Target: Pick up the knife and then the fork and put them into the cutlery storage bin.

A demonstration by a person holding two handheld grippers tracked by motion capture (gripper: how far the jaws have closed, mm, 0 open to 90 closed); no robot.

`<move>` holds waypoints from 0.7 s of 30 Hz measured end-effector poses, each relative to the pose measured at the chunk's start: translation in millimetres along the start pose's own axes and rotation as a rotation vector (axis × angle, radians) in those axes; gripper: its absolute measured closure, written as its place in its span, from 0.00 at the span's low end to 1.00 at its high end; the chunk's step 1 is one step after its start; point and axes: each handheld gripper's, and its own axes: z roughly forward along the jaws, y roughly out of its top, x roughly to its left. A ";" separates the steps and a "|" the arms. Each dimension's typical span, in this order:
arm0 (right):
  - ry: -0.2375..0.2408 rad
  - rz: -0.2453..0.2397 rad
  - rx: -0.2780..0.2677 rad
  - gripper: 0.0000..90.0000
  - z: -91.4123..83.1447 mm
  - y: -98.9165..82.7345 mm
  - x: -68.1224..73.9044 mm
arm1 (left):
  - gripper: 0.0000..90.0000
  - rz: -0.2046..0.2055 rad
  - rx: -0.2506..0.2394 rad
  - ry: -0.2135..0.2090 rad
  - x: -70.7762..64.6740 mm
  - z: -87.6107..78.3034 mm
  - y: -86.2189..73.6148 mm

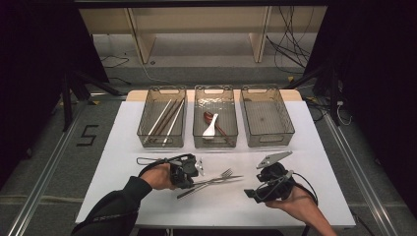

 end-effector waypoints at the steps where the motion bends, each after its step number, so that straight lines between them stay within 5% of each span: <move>1: 0.001 0.000 -0.001 0.35 -0.1 0.0 0.0 | 0.93 0.004 0.002 0.002 0.3 -2.1 0.3; 8: 0.006 -0.015 -0.019 0.35 -1.8 1.3 1.7 | 0.93 -0.001 -0.012 -0.013 -5.5 -11.7 3.4; 16: 0.020 -0.062 -0.049 0.35 -8.9 11.2 10.3 | 0.93 0.054 -0.024 -0.030 -23.0 -23.5 14.8; 21: 0.040 -0.132 -0.039 0.35 -4.1 20.8 17.5 | 0.93 0.104 -0.029 -0.042 -37.8 -26.7 24.4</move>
